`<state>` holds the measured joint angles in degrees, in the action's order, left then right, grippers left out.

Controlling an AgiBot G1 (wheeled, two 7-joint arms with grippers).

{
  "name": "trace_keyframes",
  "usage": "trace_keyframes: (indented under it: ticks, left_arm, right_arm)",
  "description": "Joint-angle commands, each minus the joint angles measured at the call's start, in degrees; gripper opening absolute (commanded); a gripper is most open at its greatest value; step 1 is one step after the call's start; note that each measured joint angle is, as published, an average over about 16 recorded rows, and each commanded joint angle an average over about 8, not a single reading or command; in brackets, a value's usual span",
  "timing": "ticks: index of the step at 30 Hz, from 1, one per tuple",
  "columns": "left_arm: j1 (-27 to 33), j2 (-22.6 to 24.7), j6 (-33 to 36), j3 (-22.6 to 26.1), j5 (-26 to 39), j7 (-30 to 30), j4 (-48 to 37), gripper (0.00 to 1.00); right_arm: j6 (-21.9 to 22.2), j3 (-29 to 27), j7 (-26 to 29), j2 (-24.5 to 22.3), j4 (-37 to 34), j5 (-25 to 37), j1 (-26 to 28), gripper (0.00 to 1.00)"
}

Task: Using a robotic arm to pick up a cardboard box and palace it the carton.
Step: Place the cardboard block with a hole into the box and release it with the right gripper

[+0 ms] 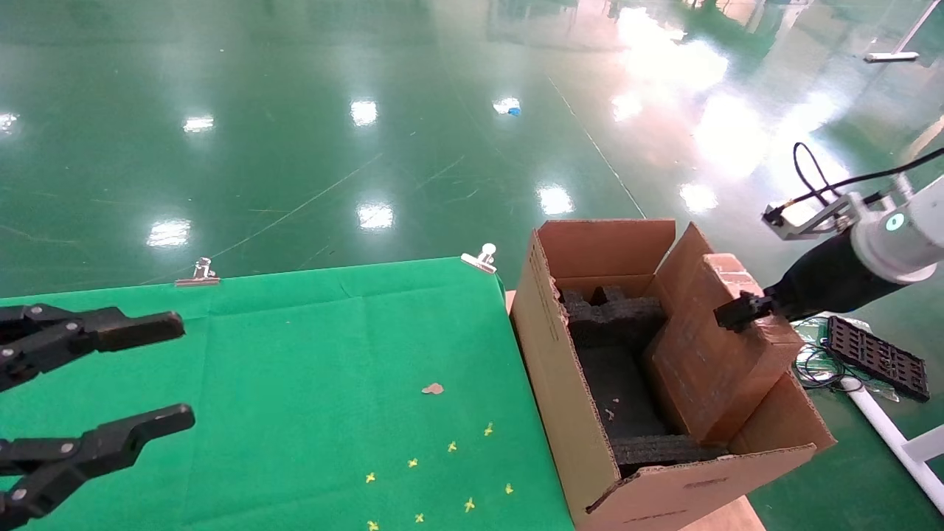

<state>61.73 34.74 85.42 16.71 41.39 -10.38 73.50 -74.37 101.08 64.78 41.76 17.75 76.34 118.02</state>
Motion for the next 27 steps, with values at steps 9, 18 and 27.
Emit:
trace_keyframes:
  ticks: [9,18,27]
  left_arm:
    - [0.0,0.0,0.0,0.0,0.0,0.0,0.0,1.00]
    - [0.0,0.0,0.0,0.1,0.0,0.0,0.0,1.00]
    - [0.0,0.0,0.0,0.1,-0.1,0.0,0.0,1.00]
  right_arm:
    - [4.0,-1.6,-3.6,2.1,-5.0,-2.9,-5.2,0.00]
    - [5.1,-2.5,-6.6,3.0,-7.6,-3.5,-2.0,0.00]
    - [10.6,-3.0,-6.7,2.8,-6.3,-4.1,-4.4,0.00]
